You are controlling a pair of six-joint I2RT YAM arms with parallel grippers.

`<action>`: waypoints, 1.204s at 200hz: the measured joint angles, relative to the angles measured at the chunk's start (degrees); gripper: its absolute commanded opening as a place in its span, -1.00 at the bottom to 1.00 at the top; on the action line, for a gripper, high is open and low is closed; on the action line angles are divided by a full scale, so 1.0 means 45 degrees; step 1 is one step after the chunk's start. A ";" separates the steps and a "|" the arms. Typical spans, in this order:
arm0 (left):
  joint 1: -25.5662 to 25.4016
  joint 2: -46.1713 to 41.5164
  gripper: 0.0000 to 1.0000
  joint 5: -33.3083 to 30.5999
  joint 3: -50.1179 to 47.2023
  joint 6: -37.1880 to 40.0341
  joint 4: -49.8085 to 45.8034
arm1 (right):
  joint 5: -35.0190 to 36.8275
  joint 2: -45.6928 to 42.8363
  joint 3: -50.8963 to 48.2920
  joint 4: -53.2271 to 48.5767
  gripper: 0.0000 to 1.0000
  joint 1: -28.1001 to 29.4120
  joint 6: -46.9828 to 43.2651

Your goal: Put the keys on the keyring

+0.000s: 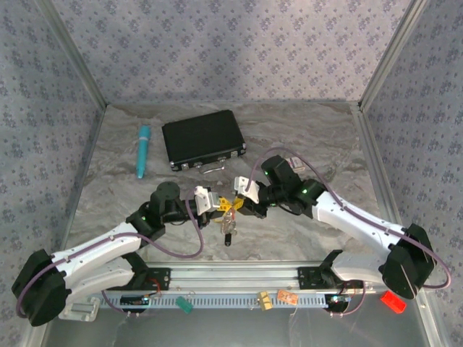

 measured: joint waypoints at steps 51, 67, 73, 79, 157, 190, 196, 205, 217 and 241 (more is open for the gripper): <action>0.0000 0.0000 -1.00 0.0000 -0.0131 -0.0015 0.0267 | -0.0155 -0.0777 -0.0233 0.0233 -0.52 -0.0029 -0.0010; 0.0000 0.0000 -1.00 0.0000 -0.0160 -0.0097 0.0287 | -0.0228 -0.0792 -0.0243 0.0316 -0.54 -0.0029 -0.0010; 0.0000 0.0000 -1.00 0.0000 -0.0165 -0.0107 0.0287 | -0.0243 -0.0792 -0.0243 0.0345 -0.56 -0.0029 -0.0010; 0.0000 0.0000 -1.00 0.0000 -0.0165 -0.0136 0.0287 | -0.0253 -0.0792 -0.0243 0.0379 -0.57 -0.0015 -0.0010; 0.0015 0.0005 -1.00 -0.0160 -0.0214 -0.0248 0.0369 | -0.0437 -0.0403 -0.0238 0.0840 -0.93 0.0117 -0.0083; 0.0010 0.0015 -0.57 -0.0335 -0.0219 -0.0345 0.0330 | -0.0374 -0.0364 -0.0170 0.0704 -1.00 0.0117 -0.0117; 0.0010 0.0015 -0.38 -0.0389 -0.0219 -0.0403 0.0330 | -0.0355 -0.0340 -0.0087 0.0597 -1.00 0.0117 -0.0160; 0.0005 0.0010 -0.23 -0.0476 -0.0209 -0.0306 0.0325 | -0.0185 -0.0311 0.0073 0.0316 -1.00 0.0160 -0.0277; 0.0000 0.0010 -0.11 -0.0544 -0.0209 -0.0330 0.0248 | 0.0073 -0.0253 0.0311 -0.0097 -1.00 0.0219 -0.0466; 0.0000 0.0010 -0.10 -0.0685 -0.0034 -0.0185 -0.0427 | 0.0767 0.0000 0.1059 -0.1185 -1.00 0.0384 -0.1039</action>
